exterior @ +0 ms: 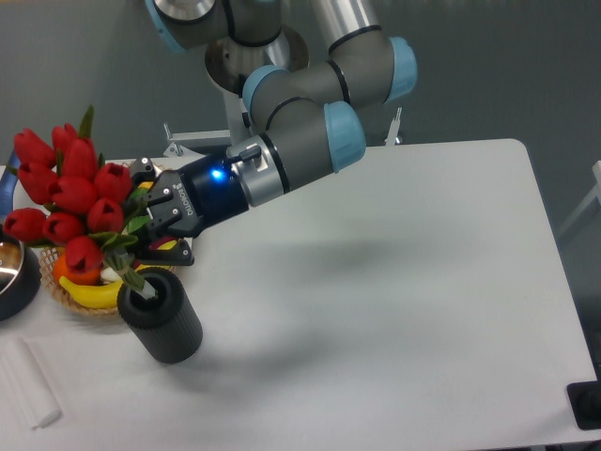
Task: Insert the flowers into the vase
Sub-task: 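Lower the tulip stems down into the black vase opening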
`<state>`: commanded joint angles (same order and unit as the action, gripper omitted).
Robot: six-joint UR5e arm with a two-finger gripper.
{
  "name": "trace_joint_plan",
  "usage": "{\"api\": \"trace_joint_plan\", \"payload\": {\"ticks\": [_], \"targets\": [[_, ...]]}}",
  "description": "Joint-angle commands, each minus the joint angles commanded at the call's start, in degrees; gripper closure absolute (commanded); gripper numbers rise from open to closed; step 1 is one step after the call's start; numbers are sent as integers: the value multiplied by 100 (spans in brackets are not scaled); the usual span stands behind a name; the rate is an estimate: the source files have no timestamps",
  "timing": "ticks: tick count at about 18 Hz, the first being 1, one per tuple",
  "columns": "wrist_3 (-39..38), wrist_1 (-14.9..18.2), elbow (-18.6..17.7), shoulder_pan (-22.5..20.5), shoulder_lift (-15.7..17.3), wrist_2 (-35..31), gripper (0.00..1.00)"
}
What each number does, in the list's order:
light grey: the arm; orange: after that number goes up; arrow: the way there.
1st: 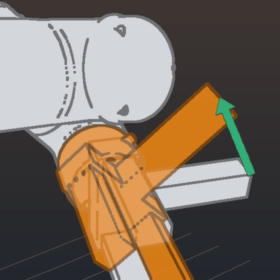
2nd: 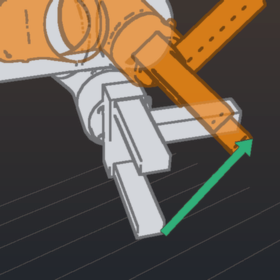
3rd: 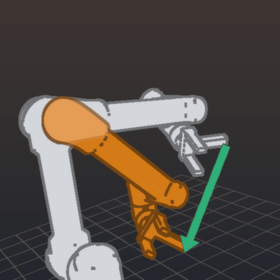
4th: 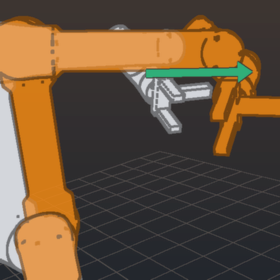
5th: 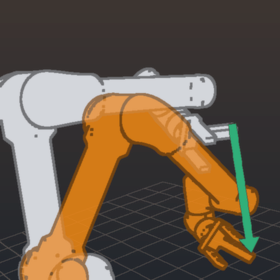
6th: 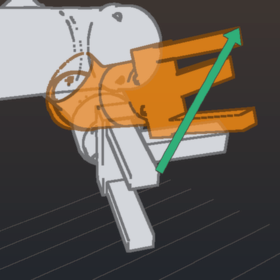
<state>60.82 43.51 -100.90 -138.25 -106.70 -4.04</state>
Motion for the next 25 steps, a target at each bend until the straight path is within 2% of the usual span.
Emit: {"api": "trace_joint_plan", "payload": {"ticks": [4,8,13,17,25], "targets": [[44,0,-17,9,-193,-53,63],[79,0,-79,9,-229,-62,63],[412,0,-448,9,-246,-96,63],[527,9,-632,0,-237,-298,63],[545,0,-712,-9,-299,-809,61]]}}
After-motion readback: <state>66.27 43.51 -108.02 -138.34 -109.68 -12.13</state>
